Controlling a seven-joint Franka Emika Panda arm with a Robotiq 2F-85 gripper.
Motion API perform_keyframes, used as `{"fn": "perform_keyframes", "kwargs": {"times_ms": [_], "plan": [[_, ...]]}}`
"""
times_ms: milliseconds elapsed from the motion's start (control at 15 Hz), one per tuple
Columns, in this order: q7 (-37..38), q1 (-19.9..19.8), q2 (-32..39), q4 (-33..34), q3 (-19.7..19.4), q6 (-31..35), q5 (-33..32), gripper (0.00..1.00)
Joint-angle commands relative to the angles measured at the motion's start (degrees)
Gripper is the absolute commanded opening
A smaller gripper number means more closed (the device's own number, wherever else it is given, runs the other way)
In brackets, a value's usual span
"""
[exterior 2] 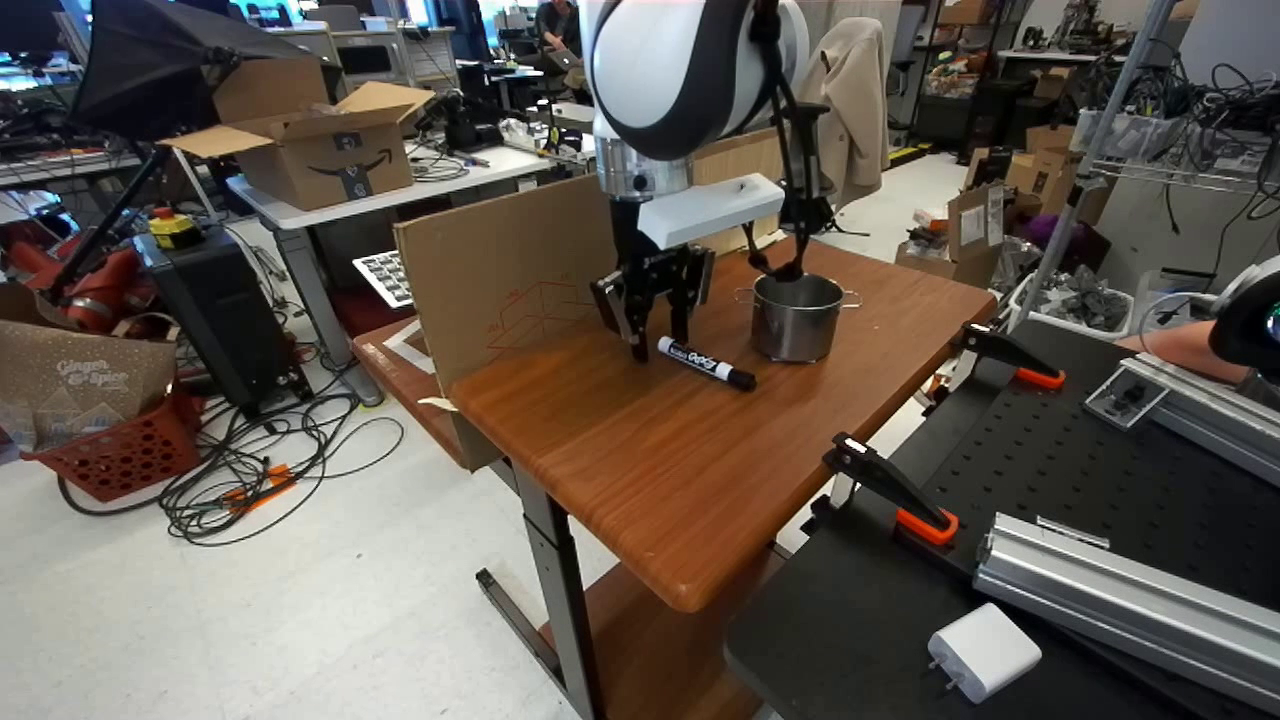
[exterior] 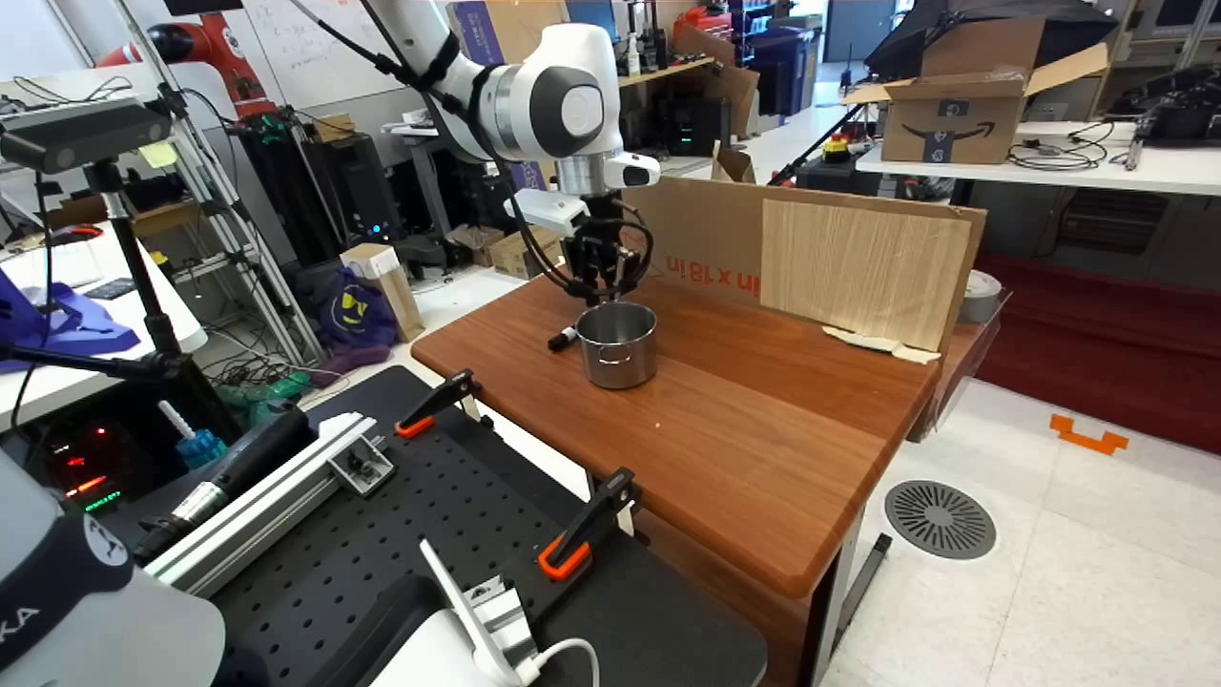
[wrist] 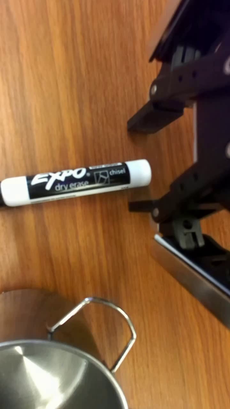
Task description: Put the marker in the pot
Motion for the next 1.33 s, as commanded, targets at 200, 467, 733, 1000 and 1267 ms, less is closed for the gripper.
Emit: {"fn": "perform_keyframes", "kwargs": {"times_ms": [200,467,733,1000,1267], "plan": [[0.54,0.86,-0.28,0.55,-0.68,0.76,-0.81,0.03],[0.35,1.03,-1.53,-0.24,-0.46,0.69,-0.78,0.05],[1.23,2.29,-6.68,-3.74,-1.11,2.49,-2.26,0.05],[3.29,3.14,-14.04,-8.81,-2.51,5.41,-6.58,0.05],[7.83,3.19,-21.71,-16.09,-4.57,12.12,-12.73,0.05]]}}
